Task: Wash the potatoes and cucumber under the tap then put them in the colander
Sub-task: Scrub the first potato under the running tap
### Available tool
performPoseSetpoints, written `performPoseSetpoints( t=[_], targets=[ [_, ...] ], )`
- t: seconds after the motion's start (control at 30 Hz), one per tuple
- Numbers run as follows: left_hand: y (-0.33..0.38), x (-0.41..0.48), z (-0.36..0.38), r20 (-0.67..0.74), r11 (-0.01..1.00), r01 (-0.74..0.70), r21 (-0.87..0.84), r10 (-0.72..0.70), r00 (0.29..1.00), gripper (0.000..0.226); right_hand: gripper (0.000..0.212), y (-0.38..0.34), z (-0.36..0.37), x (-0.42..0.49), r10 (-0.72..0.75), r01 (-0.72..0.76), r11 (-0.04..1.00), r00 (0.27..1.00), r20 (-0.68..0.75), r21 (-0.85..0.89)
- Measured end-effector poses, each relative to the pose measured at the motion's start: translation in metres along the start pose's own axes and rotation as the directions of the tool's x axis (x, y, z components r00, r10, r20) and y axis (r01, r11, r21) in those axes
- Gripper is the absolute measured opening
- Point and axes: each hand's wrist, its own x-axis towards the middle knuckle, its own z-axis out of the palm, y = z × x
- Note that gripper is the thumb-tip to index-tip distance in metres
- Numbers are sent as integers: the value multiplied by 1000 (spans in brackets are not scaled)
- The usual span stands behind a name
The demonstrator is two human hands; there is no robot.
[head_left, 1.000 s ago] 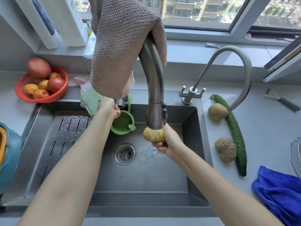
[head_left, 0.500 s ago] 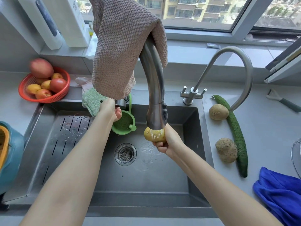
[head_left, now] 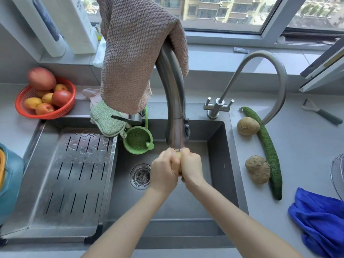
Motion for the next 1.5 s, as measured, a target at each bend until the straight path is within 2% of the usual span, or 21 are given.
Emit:
performPoseSetpoints(
  t=[0.1,0.13,0.2,0.23,0.27,0.33,0.4,0.47,0.57,0.67,0.77,0.83,0.9,1.0,1.07,1.17,1.23,1.3,1.37,1.43,1.5],
  targets=[
    [18,23,-6,194,962,272,26,-272,942,40,35,8,-2,-4,-382,369,903,924,-16,-219],
    [21,33,-10,347,907,416,59,-409,844,38,40,10,-6,-5,-518,495,807,855,16,-322],
    [25,45,-23,646,705,709,2,-542,538,32,54,11,-14,-5,-750,712,518,644,147,-474],
    [26,47,-29,726,587,807,-59,-530,439,32,53,11,-16,-2,-814,788,389,537,222,-478],
    [26,49,-32,754,524,846,-101,-515,409,34,48,13,-18,2,-838,825,318,475,267,-468],
    [25,49,-28,650,556,815,-160,-562,511,31,41,17,-18,4,-829,815,363,503,243,-451],
    [30,48,-17,340,750,635,-184,-558,757,25,39,12,-11,-6,-715,674,590,692,101,-445],
    [36,37,-9,99,886,417,-201,-405,909,28,44,3,-7,-8,-433,409,834,901,19,-370],
    [30,11,-1,-2,993,100,-64,-100,995,33,37,-12,-15,5,1,37,955,992,127,-295],
    [20,-6,3,68,986,-160,39,157,985,30,29,-13,-26,4,396,-364,916,885,246,-166],
    [11,-7,1,108,965,-262,22,259,960,32,27,-8,-24,0,491,-520,854,816,305,16],
    [15,-3,3,55,984,-131,-118,138,989,39,26,-9,-14,-4,435,-510,807,855,283,297],
    [28,3,8,-29,953,101,-286,-114,993,38,31,-8,-4,-3,294,-335,840,942,160,426],
    [42,10,13,-56,856,333,-395,-384,922,23,39,-3,0,-4,112,-94,979,989,-94,182],
    [44,20,10,78,672,492,-554,-547,834,22,49,7,-3,-6,-129,128,992,976,-178,-13],
    [40,33,3,330,297,634,-714,-656,679,31,55,21,-4,-17,-436,410,892,891,-127,-191],
    [33,42,1,477,69,712,-699,-697,535,31,52,26,-6,-23,-520,488,802,854,0,-345],
    [28,48,1,587,-116,728,-675,-682,436,31,49,23,-10,-24,-495,478,747,864,93,-463],
    [29,48,3,564,-95,714,-694,-688,457,28,40,16,-9,-21,-401,411,831,910,109,-374],
    [34,40,5,396,162,669,-726,-697,598,20,42,5,-4,-18,-248,254,954,967,56,-157],
    [39,33,4,195,467,572,-674,-634,748,13,44,-7,1,-10,2,-2,1000,1000,22,9]
  ],
)
